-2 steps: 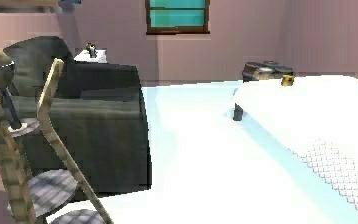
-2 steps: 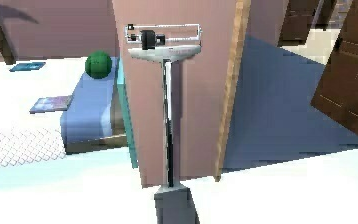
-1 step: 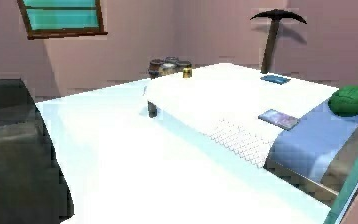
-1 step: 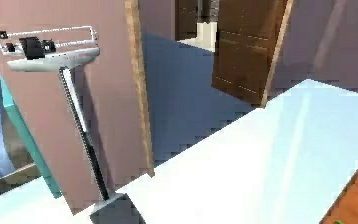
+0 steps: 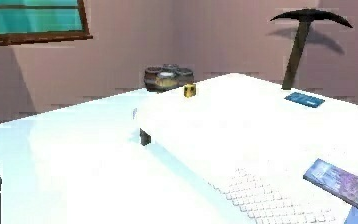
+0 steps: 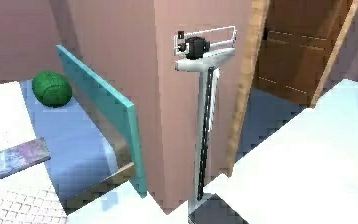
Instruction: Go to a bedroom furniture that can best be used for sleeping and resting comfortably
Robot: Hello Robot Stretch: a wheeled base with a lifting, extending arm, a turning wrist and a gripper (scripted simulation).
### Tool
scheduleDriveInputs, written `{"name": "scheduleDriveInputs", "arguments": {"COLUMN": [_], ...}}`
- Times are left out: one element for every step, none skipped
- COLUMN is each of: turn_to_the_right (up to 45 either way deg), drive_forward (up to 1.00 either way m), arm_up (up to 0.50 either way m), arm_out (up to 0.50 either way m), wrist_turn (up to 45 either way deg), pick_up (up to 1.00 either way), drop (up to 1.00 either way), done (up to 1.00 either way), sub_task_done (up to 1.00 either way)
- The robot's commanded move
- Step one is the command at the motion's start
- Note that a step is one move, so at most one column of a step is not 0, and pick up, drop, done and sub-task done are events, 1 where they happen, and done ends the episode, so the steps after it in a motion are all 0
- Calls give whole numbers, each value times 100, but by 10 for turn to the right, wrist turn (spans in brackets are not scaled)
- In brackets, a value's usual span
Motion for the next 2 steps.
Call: {"name": "scheduleDriveInputs", "arguments": {"turn_to_the_right": [450, 330], "drive_forward": [0, 0], "arm_up": [0, 0], "arm_out": [0, 0], "wrist_turn": [0, 0], "pick_up": [0, 0], "drop": [0, 0], "done": [0, 0], "sub_task_done": [0, 0]}}
